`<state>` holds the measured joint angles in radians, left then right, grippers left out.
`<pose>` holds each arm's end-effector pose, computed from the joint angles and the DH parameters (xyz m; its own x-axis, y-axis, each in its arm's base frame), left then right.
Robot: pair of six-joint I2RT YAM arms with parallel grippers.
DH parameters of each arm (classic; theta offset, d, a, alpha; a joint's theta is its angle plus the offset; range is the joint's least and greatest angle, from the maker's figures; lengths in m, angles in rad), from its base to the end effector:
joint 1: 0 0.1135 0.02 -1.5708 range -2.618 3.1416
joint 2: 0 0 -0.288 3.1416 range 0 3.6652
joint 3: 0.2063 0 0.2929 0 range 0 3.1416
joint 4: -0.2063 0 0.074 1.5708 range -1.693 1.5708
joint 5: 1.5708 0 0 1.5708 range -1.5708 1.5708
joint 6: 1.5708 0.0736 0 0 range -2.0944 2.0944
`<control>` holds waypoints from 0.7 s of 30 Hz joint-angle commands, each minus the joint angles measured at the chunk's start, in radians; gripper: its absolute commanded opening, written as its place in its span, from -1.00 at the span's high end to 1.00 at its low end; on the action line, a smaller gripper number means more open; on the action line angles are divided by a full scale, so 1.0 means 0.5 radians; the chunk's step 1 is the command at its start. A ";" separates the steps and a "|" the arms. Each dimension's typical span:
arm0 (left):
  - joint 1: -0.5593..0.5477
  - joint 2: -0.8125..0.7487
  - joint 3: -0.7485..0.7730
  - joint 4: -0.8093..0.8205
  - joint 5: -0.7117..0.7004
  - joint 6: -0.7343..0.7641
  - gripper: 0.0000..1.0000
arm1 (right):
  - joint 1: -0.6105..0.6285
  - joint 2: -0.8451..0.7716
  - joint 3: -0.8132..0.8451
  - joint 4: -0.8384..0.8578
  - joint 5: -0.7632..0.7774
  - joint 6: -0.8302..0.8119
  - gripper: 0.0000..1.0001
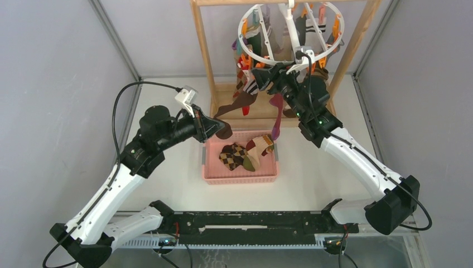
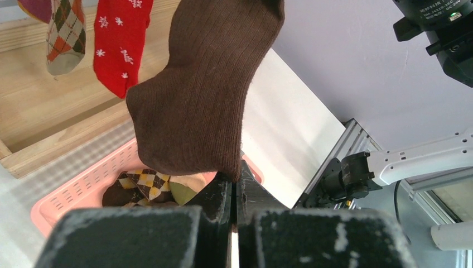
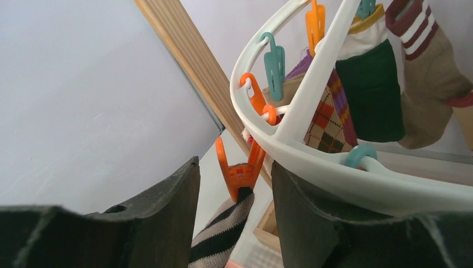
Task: Remove the socks clipped to the hanger
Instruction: Remove the sock from the hanger.
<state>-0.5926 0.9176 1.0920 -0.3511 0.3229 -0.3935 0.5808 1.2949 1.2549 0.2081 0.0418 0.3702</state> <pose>0.2013 -0.1637 0.4258 -0.4371 -0.1440 -0.8878 0.6726 0.6030 -0.4290 0.3159 0.2037 0.4638 -0.0555 0.3960 -0.9166 -0.5296 0.7666 0.3632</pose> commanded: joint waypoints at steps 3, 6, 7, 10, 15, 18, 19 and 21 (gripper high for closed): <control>-0.013 -0.001 -0.027 0.087 0.070 -0.020 0.98 | -0.016 0.034 0.040 0.168 0.112 0.033 -0.13; -0.020 0.002 -0.021 0.087 0.079 -0.014 0.98 | 0.000 0.048 0.037 0.184 0.166 0.024 -0.12; -0.020 0.002 -0.019 0.088 0.085 -0.014 0.98 | 0.008 0.053 0.038 0.191 0.179 0.023 -0.12; -0.028 0.008 -0.010 0.088 0.113 -0.010 0.98 | 0.029 0.066 0.040 0.216 0.220 0.003 -0.12; -0.042 0.020 0.003 0.087 0.175 -0.002 0.97 | 0.041 0.082 0.038 0.249 0.243 0.012 -0.12; -0.053 0.024 0.001 0.089 0.213 -0.001 0.97 | 0.040 0.084 0.040 0.261 0.249 0.022 -0.11; -0.058 0.023 0.001 0.087 0.221 0.002 0.97 | 0.042 0.088 0.042 0.264 0.252 0.023 -0.11; -0.072 0.032 -0.005 0.096 0.241 0.000 0.97 | 0.041 0.086 0.038 0.266 0.264 0.026 -0.09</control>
<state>-0.6132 0.9314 1.0920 -0.3500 0.3935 -0.3927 0.6048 1.3338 1.2549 0.2451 0.1379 0.3733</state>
